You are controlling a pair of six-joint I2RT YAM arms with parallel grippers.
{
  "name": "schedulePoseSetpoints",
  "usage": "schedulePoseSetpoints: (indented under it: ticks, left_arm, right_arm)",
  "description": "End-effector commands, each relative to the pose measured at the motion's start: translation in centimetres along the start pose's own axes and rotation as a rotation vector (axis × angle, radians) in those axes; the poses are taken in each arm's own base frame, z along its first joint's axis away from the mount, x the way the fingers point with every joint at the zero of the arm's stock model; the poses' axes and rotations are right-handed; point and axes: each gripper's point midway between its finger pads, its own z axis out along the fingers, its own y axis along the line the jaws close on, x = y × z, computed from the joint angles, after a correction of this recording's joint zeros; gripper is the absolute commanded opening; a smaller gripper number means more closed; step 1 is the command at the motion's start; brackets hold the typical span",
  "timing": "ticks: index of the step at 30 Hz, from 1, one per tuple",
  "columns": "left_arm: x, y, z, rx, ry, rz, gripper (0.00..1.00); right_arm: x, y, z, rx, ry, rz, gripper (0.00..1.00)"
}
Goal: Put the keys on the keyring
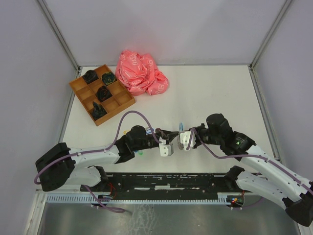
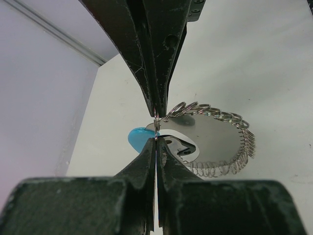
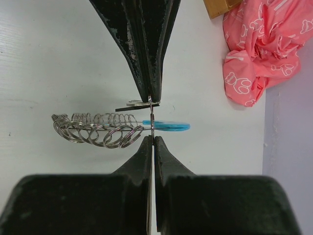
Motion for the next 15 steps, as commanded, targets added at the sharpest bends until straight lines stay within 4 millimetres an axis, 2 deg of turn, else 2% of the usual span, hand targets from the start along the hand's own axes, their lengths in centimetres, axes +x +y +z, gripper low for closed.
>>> schedulePoseSetpoints:
  ticks: [1,15]
  left_arm:
    - [-3.02,1.59,1.08,-0.017,-0.091,0.031,0.03]
    - [-3.60,0.97,1.64,0.003,-0.104,0.026,0.03]
  right_arm:
    - [-2.49,-1.70,-0.23,0.053,-0.097,-0.025,0.01]
    - [-3.33,-1.72,-0.30,0.048,-0.133,-0.005,0.01]
